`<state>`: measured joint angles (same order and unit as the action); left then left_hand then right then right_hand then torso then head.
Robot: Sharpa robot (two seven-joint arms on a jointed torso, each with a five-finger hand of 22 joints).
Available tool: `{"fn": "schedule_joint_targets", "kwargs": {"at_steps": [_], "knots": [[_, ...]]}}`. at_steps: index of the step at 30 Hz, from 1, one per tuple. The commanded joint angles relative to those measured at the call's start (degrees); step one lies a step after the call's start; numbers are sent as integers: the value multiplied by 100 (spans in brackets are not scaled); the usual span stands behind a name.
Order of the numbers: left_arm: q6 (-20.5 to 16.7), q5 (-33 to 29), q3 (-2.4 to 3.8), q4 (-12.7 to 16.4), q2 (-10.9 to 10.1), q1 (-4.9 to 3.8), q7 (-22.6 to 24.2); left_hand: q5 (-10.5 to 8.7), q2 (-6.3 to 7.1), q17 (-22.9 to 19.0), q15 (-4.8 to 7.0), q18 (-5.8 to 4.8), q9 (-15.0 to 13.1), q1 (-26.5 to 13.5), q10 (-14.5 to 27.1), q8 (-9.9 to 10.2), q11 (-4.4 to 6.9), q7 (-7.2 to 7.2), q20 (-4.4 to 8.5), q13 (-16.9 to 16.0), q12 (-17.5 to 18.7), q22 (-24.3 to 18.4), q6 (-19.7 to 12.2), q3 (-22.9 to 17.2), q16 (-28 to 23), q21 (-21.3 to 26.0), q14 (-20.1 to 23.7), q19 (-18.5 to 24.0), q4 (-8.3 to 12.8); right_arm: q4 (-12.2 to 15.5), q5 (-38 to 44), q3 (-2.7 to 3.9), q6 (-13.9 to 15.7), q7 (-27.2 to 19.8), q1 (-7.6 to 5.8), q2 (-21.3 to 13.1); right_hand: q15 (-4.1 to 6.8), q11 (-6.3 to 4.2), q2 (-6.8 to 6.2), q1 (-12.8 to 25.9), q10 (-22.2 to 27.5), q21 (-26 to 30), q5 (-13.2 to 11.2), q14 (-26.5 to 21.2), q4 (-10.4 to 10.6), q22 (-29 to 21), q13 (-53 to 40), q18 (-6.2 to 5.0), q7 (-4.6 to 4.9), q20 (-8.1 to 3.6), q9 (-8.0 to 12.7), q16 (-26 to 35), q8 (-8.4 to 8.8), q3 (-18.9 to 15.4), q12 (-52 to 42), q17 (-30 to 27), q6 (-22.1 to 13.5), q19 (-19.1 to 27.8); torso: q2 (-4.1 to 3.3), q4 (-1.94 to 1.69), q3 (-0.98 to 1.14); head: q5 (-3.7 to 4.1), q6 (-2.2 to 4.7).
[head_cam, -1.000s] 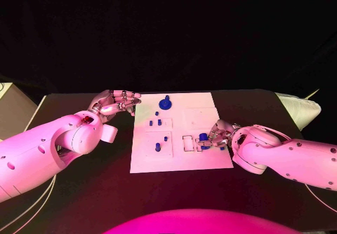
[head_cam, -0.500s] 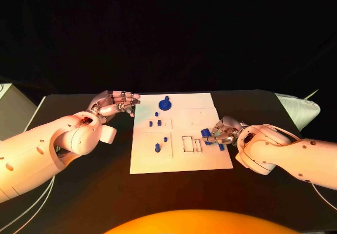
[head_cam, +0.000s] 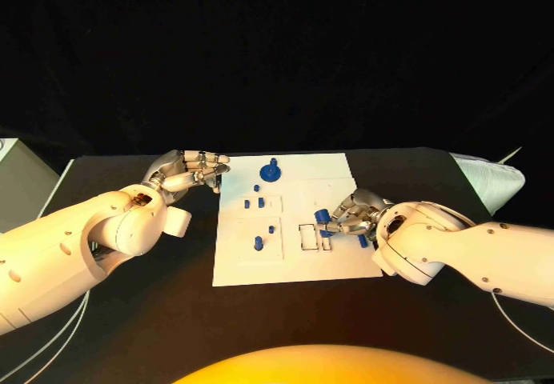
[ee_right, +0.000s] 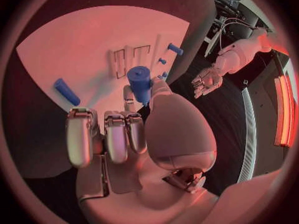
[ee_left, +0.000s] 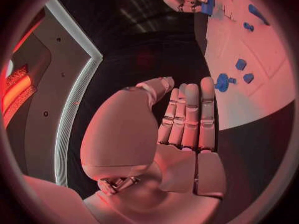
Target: Assemble the parts on the task board
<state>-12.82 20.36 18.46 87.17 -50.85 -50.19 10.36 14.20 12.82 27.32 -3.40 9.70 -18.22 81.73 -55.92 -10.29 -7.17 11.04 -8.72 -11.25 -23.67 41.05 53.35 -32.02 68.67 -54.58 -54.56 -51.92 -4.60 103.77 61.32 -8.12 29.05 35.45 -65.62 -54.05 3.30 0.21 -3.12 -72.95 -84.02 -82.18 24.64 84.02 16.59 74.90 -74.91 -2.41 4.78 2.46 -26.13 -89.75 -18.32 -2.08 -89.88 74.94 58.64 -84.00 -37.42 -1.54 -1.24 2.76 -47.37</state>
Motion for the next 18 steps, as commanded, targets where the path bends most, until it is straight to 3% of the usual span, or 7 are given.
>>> {"fn": "schedule_joint_targets", "kwargs": {"at_steps": [1, 9, 18], "knots": [[73, -31, 3, 11, 13, 4, 28, 0, -46, -8, 17, 91, 9, 10, 36, -33, -9, -8, 5, -3, -36, -7, 12, 8, -20, 29, 19, -22, -28, -79, -256, -12, -50, -77, 51, 118, 49, -15, -68, -2, -598, -26, -24, 598, 14, 906, -1509, 55, -36, -35, 1, -25, -7, 25, -12, 1506, 91, -375, -8, -9, 6, -15, -10], [72, -31, 3, 15, 12, 5, 26, 0, -46, -8, 17, 91, 9, 10, 36, -33, -9, -8, 5, -3, -36, -7, 12, 8, -20, 29, 19, -22, -28, -245, -263, -30, -235, -13, 131, 401, 41, -6, -108, 72, -598, -3, -135, 598, 17, 893, -1509, 50, -26, -31, 12, -25, 2, 34, -12, 1506, 95, -366, -4, -3, -3, -25, -35], [72, -31, 3, 17, 7, 5, 22, 0, -46, -8, 17, 91, 9, 10, 36, -33, -9, -8, 5, -3, -36, -7, 12, 8, -20, 29, 19, -22, -28, -343, -247, -38, -311, 50, 157, 513, 33, 3, -128, 184, -598, 1, -214, 598, 21, 894, -1509, 49, -18, -24, 18, -25, 5, 27, -12, 1506, 98, -363, -3, -1, 6, -36, -42]]}}
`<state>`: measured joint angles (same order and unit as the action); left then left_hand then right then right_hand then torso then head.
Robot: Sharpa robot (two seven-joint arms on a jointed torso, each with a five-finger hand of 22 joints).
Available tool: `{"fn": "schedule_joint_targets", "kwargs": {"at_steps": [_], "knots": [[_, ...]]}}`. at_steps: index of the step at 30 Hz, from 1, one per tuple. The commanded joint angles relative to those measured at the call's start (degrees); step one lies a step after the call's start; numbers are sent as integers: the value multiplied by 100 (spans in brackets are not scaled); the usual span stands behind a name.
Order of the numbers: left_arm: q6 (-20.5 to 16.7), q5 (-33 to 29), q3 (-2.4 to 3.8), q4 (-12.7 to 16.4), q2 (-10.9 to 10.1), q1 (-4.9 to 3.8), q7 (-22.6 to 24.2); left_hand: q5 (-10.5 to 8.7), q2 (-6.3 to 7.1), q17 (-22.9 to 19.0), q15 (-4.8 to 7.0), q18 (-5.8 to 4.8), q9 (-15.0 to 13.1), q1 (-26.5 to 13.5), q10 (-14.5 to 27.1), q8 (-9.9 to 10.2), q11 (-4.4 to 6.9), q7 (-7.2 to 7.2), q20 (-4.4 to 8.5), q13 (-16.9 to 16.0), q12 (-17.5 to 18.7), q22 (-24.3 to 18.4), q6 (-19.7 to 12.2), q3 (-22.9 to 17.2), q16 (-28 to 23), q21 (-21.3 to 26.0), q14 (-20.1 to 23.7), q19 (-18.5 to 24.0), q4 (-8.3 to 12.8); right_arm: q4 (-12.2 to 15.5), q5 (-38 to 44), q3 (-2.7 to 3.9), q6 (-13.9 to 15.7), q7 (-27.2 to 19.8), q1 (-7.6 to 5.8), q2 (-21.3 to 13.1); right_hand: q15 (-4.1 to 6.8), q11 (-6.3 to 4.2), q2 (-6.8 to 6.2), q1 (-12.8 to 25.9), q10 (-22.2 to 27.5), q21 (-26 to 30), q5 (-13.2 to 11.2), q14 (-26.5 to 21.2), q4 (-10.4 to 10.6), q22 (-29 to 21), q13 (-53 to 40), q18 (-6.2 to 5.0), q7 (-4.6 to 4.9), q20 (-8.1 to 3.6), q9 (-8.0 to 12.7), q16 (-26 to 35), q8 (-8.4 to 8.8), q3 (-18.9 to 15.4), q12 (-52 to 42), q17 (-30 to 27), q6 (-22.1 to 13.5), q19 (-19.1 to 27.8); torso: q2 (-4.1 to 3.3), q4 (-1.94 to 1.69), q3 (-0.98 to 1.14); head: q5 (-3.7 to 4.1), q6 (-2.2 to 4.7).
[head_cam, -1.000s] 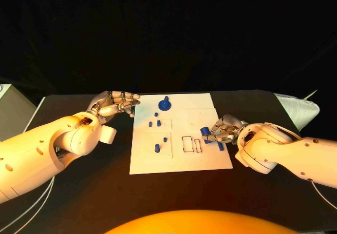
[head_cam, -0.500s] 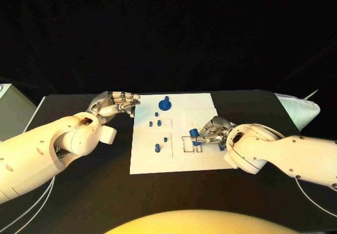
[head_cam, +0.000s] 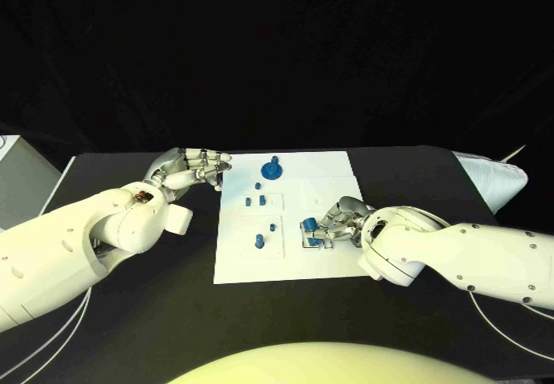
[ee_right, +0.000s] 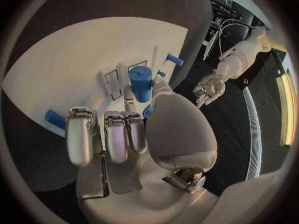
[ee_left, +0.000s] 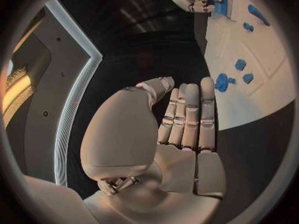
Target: Assemble the parts on the task board
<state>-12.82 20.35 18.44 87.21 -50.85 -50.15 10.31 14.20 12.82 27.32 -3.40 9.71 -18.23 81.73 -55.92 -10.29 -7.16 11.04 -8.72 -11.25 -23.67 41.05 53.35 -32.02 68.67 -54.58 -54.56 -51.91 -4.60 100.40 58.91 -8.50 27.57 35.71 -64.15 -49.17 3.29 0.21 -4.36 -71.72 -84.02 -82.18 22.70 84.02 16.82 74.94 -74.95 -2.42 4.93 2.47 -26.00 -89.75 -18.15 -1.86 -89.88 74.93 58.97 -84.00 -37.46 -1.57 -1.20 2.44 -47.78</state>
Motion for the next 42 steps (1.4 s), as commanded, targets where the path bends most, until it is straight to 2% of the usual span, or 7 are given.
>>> {"fn": "schedule_joint_targets", "kwargs": {"at_steps": [1, 16, 20, 22, 27, 32, 42], "knots": [[71, -30, 5, 11, 6, 1, 27, 0, -46, -8, 17, 91, 9, 10, 36, -33, -9, -8, 5, -3, -37, -7, 12, 8, -20, 29, 19, -23, -28, -12, 0, -1, -161, 25, 11, 36, 33, 2, -4, 60, -598, 1, -20, 598, -2, 889, -1505, 50, -33, -24, 4, -25, -12, 5, -12, 1507, 64, -363, 1, 4, 2, -8, 2], [67, -30, 5, 15, -6, 1, 23, 2, -39, -10, 17, 90, 13, 19, 42, -41, -10, -7, 7, -1, -39, -11, 15, 10, -21, 34, 22, -28, -28, -117, 160, -1, -120, 87, 17, 123, 32, 2, -19, 117, -598, 11, -70, 598, -3, 884, -1505, 47, -34, -21, 4, -25, -15, -2, -12, 1507, 70, -359, -1, 0, 0, -15, -11], [66, -30, 5, 18, -12, 1, 22, 2, -39, -10, 17, 90, 13, 19, 42, -41, -10, -7, 7, -1, -39, -11, 15, 10, -21, 34, 22, -28, -28, -175, 298, -1, -78, 116, 17, 160, 29, 5, -79, 396, -598, 44, -595, 598, 2, 869, -1505, 40, -34, -15, -12, -25, -43, -91, -12, 1507, 67, -348, 2, 0, 2, -12, -8], [64, -30, 5, 20, -16, 1, 21, 2, -39, -10, 17, 90, 13, 19, 42, -41, -10, -7, 7, -1, -39, -11, 15, 10, -21, 34, 22, -28, -28, -192, 324, -1, -127, 127, 17, 169, 28, 7, -106, 493, -598, 56, -575, 598, 2, 863, -1505, 38, -32, -13, -21, -25, -53, -176, -12, 1507, 56, -344, 1, 2, -1, -14, -20], [61, -30, 5, 22, -23, 1, 19, 2, -38, -11, 16, 89, 16, 17, 46, -44, -11, -6, 7, 0, -40, -14, 13, 13, -21, 39, 23, -30, -34, -206, 373, -1, -209, 132, 18, 168, 20, 16, -194, 687, -598, 91, -806, 598, 11, 846, -1505, 31, -22, -6, -44, -25, -77, -408, -12, 1507, 15, -334, 0, 5, -1, -17, -34], [60, -30, 5, 24, -27, 1, 18, 2, -38, -11, 16, 89, 16, 17, 46, -44, -11, -6, 7, 0, -40, -14, 13, 13, -21, 39, 23, -30, -34, -176, 464, -1, -251, 125, 21, 147, 17, 20, -250, 752, -598, 88, -844, 598, 16, 852, -1505, 32, -18, -3, -52, -25, -86, -487, -12, 1507, -1, -335, 1, 2, 4, -20, -37], [62, -30, 5, 19, -29, 1, 18, 2, -38, -11, 16, 89, 16, 17, 46, -44, -11, -6, 7, 0, -40, -14, 13, 13, -21, 39, 23, -30, -34, -46, 717, -1, -134, 89, 37, 36, 16, 19, -215, 752, -598, 70, -825, 598, 10, 867, -1505, 37, -20, -2, -57, -25, -94, -484, -12, 1507, 0, -341, -5, 9, 10, -23, -42]]}}
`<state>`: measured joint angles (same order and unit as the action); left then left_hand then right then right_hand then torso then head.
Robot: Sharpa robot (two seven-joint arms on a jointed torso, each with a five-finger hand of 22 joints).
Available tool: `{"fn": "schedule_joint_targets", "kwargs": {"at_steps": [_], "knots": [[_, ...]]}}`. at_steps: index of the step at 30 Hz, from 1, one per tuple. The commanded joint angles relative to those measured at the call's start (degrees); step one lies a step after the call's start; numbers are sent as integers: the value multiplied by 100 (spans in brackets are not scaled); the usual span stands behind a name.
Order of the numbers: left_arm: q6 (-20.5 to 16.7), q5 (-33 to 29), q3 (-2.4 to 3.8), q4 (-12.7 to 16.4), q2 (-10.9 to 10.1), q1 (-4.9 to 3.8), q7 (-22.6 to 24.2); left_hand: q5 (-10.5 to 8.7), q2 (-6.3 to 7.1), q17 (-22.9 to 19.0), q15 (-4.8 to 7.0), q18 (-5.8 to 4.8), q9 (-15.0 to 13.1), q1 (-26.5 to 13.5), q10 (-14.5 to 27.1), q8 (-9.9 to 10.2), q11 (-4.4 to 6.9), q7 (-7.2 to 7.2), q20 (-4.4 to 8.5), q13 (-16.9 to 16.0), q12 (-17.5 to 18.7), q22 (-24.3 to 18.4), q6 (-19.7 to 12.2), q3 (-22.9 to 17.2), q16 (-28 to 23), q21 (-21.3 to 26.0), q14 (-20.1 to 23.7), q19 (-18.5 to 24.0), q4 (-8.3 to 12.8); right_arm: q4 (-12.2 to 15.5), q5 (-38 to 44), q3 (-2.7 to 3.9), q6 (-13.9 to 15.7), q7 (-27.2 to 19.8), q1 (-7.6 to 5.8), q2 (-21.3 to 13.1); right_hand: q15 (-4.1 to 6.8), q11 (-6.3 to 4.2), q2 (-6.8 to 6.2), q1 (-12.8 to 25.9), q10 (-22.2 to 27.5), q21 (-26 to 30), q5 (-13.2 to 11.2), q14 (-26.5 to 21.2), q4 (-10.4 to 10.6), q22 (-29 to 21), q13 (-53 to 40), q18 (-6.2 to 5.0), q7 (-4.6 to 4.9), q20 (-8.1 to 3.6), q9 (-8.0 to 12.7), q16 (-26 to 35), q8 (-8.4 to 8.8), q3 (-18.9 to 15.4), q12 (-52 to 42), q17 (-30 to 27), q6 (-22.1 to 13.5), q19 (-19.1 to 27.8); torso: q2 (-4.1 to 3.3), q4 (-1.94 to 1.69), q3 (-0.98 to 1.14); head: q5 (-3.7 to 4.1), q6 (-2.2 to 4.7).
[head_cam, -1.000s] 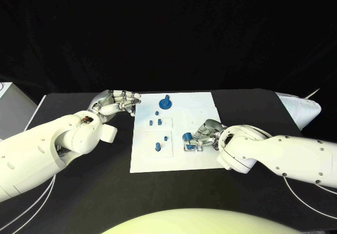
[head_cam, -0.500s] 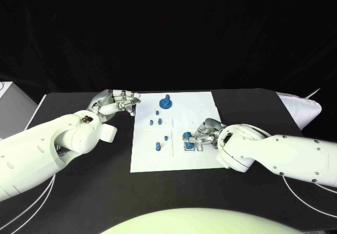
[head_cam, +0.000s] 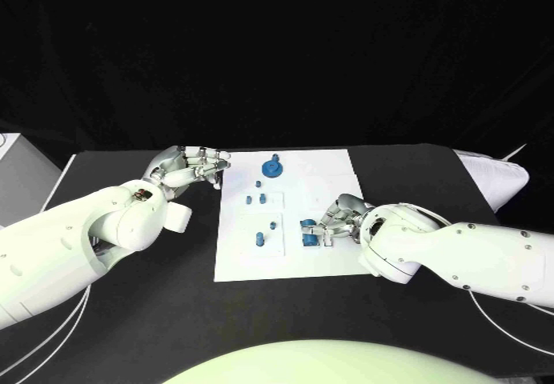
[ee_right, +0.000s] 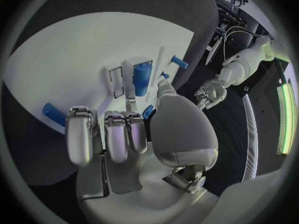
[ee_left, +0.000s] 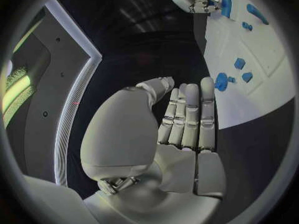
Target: Assemble the parts on the task board
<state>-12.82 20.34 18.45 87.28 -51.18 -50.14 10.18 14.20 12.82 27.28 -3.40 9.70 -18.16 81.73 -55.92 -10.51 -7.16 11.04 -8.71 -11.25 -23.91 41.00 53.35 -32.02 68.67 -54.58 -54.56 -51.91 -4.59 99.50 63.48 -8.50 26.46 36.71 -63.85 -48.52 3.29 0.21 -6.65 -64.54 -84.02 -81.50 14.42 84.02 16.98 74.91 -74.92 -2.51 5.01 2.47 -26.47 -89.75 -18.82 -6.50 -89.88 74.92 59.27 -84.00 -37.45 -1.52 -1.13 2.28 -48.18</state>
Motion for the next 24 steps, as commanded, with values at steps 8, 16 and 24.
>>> {"fn": "schedule_joint_targets", "kwargs": {"at_steps": [8, 16, 24], "knots": [[62, -29, 4, 5, 11, 1, 34, 2, -38, -7, 16, 90, 9, 17, 46, -23, -11, -6, 6, 0, -16, -8, 13, 13, -21, 39, 23, -30, -34, 174, 424, 1, 133, -228, 13, -170, 22, 13, 79, -112, -598, -1, 57, 598, -21, 877, -1508, 47, -35, -5, -24, -25, -51, 15, -12, 1508, -26, -344, -3, -1, 7, -3, 4], [52, -29, 4, -2, 24, 2, 52, 2, -38, -7, 16, 90, 9, 17, 46, -23, -11, -6, 6, 0, -16, -8, 13, 13, -21, 39, 23, -30, -34, 266, 308, 14, 591, -1110, -12, -546, -4, 46, 147, -903, -598, -22, 5, 598, -51, 907, -1508, 54, 6, 14, -9, -25, -5, 157, -12, 1508, -145, -354, 9, 12, -4, 25, 13], [31, -29, 4, -15, 50, 3, 76, 2, -38, -7, 16, 90, 9, 17, 46, -23, -11, -6, 6, 0, -16, -8, 13, 13, -21, 39, 23, -30, -34, 234, 102, 31, 218, -1539, -151, -1182, -37, 88, 58, -1513, -598, -36, -345, 598, -47, 935, -1508, 59, 60, 39, 81, -25, 131, 492, -12, 1508, -201, -358, 15, 19, -4, 107, 71]]}}
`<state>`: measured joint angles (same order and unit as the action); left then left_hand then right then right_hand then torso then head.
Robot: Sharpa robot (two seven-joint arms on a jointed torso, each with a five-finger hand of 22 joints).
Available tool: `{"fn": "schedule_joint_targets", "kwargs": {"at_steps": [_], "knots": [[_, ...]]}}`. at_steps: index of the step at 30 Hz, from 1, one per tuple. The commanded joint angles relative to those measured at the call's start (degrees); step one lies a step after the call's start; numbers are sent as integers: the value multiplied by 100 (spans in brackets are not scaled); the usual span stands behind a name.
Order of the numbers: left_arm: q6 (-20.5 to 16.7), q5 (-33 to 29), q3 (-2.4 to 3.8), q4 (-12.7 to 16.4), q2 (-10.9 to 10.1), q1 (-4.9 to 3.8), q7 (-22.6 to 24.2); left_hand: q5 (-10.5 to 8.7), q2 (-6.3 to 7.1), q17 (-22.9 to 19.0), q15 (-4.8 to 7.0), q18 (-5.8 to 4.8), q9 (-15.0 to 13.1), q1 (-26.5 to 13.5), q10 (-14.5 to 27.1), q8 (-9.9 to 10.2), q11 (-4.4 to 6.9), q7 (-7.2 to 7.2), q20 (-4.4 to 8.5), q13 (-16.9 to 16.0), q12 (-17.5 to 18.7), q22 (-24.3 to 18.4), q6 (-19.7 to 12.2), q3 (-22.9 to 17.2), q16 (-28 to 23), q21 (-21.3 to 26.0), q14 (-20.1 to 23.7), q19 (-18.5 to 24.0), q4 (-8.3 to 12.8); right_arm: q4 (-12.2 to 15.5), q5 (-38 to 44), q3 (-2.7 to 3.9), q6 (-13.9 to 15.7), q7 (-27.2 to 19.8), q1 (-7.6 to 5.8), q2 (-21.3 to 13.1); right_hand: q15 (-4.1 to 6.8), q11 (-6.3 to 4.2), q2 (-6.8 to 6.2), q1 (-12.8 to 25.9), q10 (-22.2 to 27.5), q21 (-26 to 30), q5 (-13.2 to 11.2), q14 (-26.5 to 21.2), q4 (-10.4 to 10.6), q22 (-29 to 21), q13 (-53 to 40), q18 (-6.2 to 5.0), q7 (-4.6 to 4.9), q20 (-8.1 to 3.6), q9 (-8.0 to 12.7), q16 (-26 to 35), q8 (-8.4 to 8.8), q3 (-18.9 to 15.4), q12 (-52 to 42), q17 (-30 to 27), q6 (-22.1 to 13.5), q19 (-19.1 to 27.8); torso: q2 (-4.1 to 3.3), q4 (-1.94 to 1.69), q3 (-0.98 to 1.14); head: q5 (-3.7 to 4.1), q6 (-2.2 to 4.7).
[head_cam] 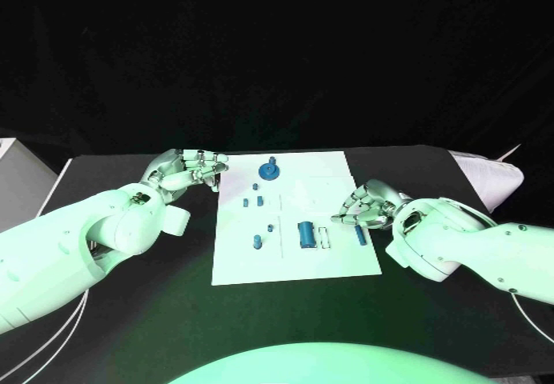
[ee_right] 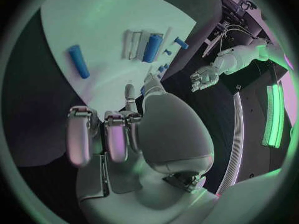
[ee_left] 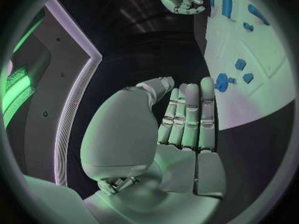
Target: Assemble the parts on the task board
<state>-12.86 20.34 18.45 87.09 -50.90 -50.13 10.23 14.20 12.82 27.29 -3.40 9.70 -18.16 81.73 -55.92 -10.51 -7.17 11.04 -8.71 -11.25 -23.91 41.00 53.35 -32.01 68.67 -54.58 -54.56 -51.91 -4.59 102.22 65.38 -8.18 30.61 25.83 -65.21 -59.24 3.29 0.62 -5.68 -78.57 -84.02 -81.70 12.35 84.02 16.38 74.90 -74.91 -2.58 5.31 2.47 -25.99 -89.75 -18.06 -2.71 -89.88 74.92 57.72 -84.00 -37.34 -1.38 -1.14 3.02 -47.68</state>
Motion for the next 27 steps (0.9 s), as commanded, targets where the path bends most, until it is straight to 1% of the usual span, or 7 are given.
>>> {"fn": "schedule_joint_targets", "kwargs": {"at_steps": [1, 7, 10, 16, 18, 23, 27], "knots": [[34, -28, 4, 2, 27, 1, 74, 2, -38, -7, 16, 90, 9, 17, 46, -23, -11, -6, 6, 0, -16, -9, 13, 12, -21, 39, 23, -31, -34, -73, -61, -2, -299, -429, -23, -169, -41, 53, -52, -118, -598, -17, -157, 598, 15, 937, -1509, 67, 36, 42, 43, -25, 71, 133, -12, 1508, -56, -359, 3, 7, -3, 37, 26], [33, -35, 4, -2, 42, 4, 104, 1, -38, -9, 15, 89, 14, 18, 46, -29, -11, -6, 6, 1, -22, -14, 11, 15, -22, 47, 25, -34, -44, -175, 326, -7, -655, -204, 15, -412, -48, 57, -96, -116, -598, -69, -238, 598, 28, 977, -1509, 79, 37, 51, 67, -25, 88, 199, -12, 1508, -4, -374, -11, 9, 6, 93, 27], [35, -38, 4, -2, 44, 7, 112, 1, -38, -9, 15, 89, 14, 18, 46, -29, -11, -6, 6, 1, -22, -14, 11, 15, -22, 47, 25, -34, -44, -170, 526, -9, -731, -36, 66, -482, -46, 50, -123, -84, -598, -82, -268, 598, 33, 988, -1509, 82, 27, 52, 76, -25, 85, 226, -12, 1508, 46, -378, -12, -6, 2, 117, 26], [39, -41, 4, -2, 41, 13, 115, 1, -38, -9, 15, 89, 14, 18, 46, -29, -11, -6, 6, 1, -22, -14, 11, 15, -22, 47, 25, -34, -44, -140, 803, -13, -790, 214, 178, -508, -35, 35, -179, 12, -598, -101, -274, 598, 41, 1004, -1509, 86, 7, 47, 88, -25, 76, 263, -12, 1508, 122, -385, -16, -13, -2, 127, 11], [41, -42, 4, -1, 39, 15, 114, 1, -38, -9, 15, 89, 14, 18, 46, -29, -11, -6, 6, 1, -22, -14, 11, 15, -22, 47, 25, -34, -44, -142, 872, -14, -785, 299, 228, -483, -25, 21, -220, 135, -598, -100, -250, 598, 47, 1006, -1509, 85, -7, 39, 99, -25, 71, 292, -12, 1508, 171, -385, -13, -17, -5, 135, 8], [45, -47, 4, -4, 33, 17, 110, 0, -37, -9, 15, 89, 17, 13, 42, -31, -11, -7, 5, 0, -27, -17, 11, 19, -21, 51, 24, -35, -51, -226, 971, -18, -766, 535, 345, -344, 6, -15, -287, 426, -598, -70, -188, 598, 52, 992, -1509, 78, -51, 15, 97, -25, 23, 341, -12, 1508, 275, -378, -15, -23, -5, 128, -7], [48, -48, 4, -3, 21, 19, 106, 0, -37, -9, 15, 89, 17, 13, 42, -31, -11, -7, 5, 0, -27, -17, 11, 19, -21, 51, 24, -35, -51, -295, 1063, -20, -764, 664, 415, -265, 11, -20, -307, 511, -598, -67, -195, 598, 54, 992, -1509, 78, -56, 9, 98, -25, 18, 340, -12, 1508, 275, -378, -15, -27, -7, 132, -13]]}}
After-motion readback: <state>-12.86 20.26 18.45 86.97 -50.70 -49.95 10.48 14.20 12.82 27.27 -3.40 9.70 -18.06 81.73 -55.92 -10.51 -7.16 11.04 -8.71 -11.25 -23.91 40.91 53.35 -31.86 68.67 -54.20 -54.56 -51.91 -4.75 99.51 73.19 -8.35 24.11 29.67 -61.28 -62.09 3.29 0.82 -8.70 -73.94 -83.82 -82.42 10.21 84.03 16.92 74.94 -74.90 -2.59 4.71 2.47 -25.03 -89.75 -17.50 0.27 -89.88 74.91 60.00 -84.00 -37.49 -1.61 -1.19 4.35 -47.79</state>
